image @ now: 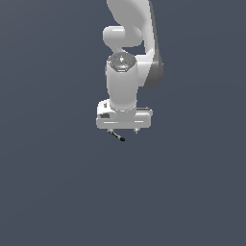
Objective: Pick up the object and move it to a goal position.
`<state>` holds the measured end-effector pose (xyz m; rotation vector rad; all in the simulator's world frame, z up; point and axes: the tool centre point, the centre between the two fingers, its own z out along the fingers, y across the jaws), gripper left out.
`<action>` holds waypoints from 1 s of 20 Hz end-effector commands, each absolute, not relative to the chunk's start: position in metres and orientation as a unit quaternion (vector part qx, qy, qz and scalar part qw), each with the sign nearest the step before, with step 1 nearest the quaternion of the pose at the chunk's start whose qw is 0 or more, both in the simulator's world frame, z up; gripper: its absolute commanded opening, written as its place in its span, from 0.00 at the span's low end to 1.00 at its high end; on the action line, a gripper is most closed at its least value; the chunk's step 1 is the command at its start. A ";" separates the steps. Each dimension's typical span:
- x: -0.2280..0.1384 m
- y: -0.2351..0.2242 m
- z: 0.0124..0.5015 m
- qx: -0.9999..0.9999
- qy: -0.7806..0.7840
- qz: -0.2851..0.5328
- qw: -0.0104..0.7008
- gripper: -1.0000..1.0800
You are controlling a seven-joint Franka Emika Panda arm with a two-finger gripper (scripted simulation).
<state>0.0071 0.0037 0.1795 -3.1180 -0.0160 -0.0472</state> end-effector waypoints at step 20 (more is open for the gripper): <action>-0.008 -0.010 0.152 -0.995 -0.102 -0.013 0.005 0.96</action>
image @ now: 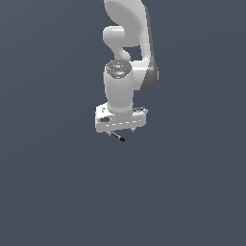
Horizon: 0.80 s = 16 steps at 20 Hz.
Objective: Pick up the object and move it to a goal position.
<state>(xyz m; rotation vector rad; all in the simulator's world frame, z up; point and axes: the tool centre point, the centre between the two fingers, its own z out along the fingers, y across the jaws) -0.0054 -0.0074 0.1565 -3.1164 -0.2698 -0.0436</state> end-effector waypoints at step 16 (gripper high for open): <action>-0.049 -0.031 0.095 -0.952 -0.306 -0.004 -0.003 0.96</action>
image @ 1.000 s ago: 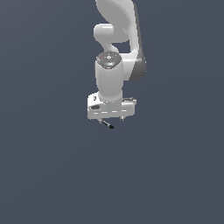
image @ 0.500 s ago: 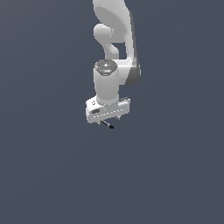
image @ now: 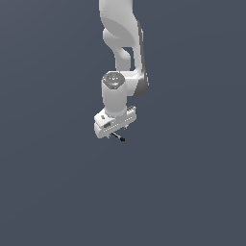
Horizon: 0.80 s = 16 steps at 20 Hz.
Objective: Pick up the object and move it to a goal position.
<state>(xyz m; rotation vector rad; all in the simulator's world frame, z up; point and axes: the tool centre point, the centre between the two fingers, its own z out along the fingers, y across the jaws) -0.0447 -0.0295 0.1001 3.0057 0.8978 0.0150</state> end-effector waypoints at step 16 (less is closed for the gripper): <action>-0.081 -0.039 0.062 0.899 0.439 0.000 0.000 0.96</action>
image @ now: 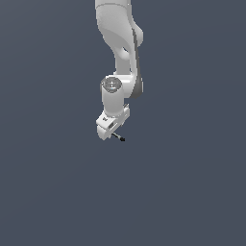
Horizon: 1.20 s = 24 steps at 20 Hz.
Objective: Pick up the object and move it to a goal position.
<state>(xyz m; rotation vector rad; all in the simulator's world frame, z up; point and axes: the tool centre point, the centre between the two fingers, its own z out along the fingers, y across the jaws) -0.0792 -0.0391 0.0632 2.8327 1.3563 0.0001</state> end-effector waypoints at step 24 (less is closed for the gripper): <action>-0.083 -0.040 0.010 0.895 0.447 0.000 0.000 0.96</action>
